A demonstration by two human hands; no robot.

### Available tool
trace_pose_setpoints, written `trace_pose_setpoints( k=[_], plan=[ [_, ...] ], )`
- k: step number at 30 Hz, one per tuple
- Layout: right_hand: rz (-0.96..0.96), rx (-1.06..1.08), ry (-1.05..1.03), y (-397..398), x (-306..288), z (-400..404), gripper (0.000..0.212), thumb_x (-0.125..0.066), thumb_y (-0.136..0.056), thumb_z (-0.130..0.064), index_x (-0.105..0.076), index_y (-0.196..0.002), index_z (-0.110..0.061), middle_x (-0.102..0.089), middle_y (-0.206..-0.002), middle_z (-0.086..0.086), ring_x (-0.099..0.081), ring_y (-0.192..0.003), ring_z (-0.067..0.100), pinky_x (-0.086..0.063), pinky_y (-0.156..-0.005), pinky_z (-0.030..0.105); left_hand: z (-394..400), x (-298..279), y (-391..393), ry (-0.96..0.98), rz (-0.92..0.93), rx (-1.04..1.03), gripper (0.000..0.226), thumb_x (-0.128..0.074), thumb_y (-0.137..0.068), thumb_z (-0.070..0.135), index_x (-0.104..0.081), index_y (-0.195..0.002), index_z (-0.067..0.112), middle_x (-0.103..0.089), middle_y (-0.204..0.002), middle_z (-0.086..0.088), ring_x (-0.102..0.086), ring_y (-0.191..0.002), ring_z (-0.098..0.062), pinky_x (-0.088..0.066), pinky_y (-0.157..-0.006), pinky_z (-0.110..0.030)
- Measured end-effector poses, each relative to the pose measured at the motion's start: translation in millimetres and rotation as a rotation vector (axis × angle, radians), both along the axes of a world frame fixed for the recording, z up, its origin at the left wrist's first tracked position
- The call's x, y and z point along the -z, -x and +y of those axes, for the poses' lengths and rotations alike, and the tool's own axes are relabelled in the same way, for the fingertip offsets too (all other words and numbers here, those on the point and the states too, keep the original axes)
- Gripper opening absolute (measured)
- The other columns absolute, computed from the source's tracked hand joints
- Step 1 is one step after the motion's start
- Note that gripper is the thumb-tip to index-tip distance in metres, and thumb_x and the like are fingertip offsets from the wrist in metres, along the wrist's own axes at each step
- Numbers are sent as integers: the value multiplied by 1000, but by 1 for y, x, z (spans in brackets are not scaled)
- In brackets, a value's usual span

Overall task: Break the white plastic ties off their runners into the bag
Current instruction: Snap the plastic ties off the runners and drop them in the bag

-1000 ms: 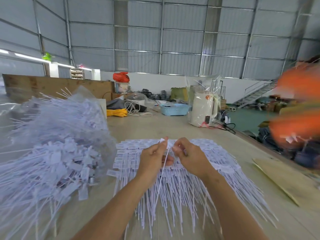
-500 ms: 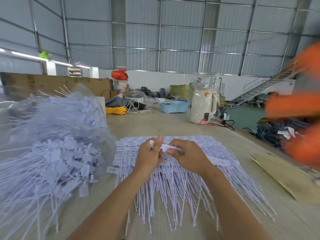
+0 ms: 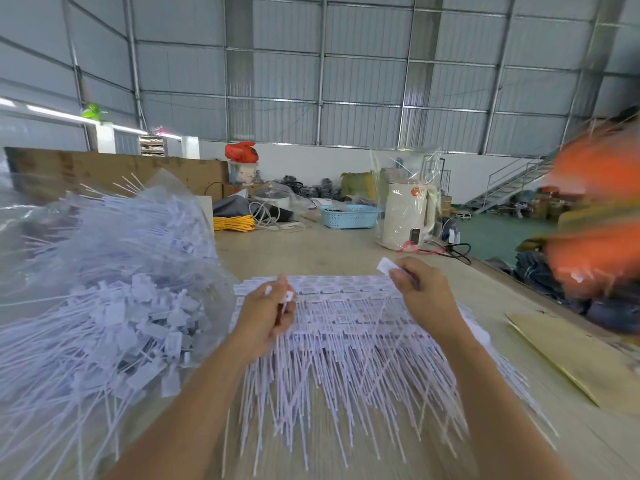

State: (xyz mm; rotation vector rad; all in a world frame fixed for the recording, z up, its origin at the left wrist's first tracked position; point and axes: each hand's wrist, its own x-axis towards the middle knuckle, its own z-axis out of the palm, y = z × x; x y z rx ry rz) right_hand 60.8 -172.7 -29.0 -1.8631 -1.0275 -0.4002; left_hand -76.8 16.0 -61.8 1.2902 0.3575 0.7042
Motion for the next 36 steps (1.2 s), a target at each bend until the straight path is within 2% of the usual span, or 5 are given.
trace_pose_setpoints(
  k=[7, 11, 15, 23, 36],
  plan=[
    [-112, -288, 235, 49, 4, 39, 32, -44, -94, -5, -46, -124, -17, -63, -90, -1, -55, -69, 6, -42, -64, 24, -40, -6, -16, 83, -89, 258, 57, -45, -74, 64, -65, -85, 12, -63, -64, -4, -52, -48, -12, -39, -40, -19],
    [-63, -313, 188, 51, 6, 40, 33, -49, -92, -4, -39, -121, -15, -62, -86, 2, -59, -78, 17, -46, -70, 29, -47, 0, -21, -270, -113, 84, 38, -47, -90, 45, -63, -84, 11, -58, -61, -5, -44, -42, -10, -35, -40, -20],
    [-138, -178, 109, 46, 9, 42, 37, -62, -88, -15, -44, -120, -13, -44, -100, -6, -48, -89, 10, -43, -75, 27, -42, 0, -22, -247, -138, -22, 37, -40, -98, 41, -62, -83, 14, -55, -55, -4, -43, -43, -11, -33, -42, -21],
    [-68, -203, 297, 41, 13, 39, 31, -54, -93, -35, -51, -64, -23, -48, -59, -6, -49, -63, 22, -41, -62, 35, -38, -1, -17, -206, -83, 12, 33, -43, -98, 39, -44, -83, 10, -46, -45, 3, -37, -36, -9, -28, -37, -17],
    [-54, -228, 264, 38, 9, 37, 33, -57, -92, -29, -46, -61, -29, -41, -55, -7, -38, -55, 7, -32, -59, 30, -33, -13, -12, -106, -46, 193, 29, -50, -97, 29, -39, -75, 14, -35, -48, 4, -21, -34, -7, -18, -37, -12]
  ],
)
